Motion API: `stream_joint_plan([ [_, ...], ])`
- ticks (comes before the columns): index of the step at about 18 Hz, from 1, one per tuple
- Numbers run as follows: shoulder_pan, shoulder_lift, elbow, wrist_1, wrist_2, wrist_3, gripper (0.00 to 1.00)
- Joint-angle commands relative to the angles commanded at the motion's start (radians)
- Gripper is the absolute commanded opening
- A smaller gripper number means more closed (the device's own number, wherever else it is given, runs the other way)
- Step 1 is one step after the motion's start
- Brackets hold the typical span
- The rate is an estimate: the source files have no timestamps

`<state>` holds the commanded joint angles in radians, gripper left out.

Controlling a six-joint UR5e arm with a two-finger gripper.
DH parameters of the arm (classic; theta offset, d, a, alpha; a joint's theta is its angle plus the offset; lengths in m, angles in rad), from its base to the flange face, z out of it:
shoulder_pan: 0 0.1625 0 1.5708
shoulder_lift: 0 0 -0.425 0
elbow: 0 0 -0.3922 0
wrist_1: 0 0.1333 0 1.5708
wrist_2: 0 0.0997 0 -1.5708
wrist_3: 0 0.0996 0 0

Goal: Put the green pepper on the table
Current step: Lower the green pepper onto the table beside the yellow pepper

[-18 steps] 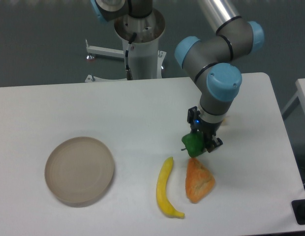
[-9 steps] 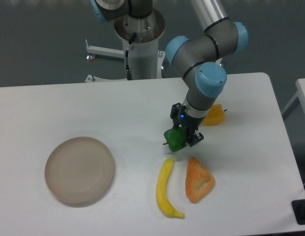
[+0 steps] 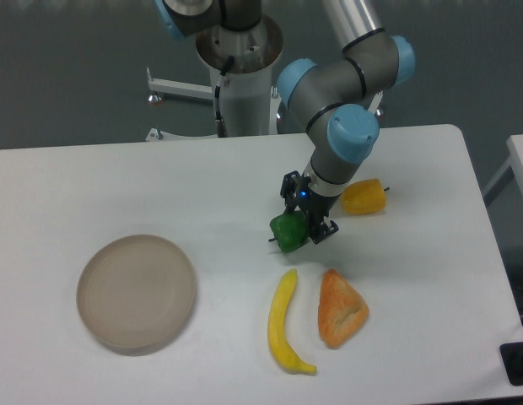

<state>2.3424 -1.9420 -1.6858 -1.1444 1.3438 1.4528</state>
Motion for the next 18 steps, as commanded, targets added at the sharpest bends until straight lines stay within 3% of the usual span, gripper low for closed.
stream_joint_plan([
  [6, -0.002, 0.002, -0.008, 0.002, -0.014, -0.074, 0.44],
  [18, 0.008, 0.000, -0.015, 0.006, -0.064, -0.063, 0.44],
])
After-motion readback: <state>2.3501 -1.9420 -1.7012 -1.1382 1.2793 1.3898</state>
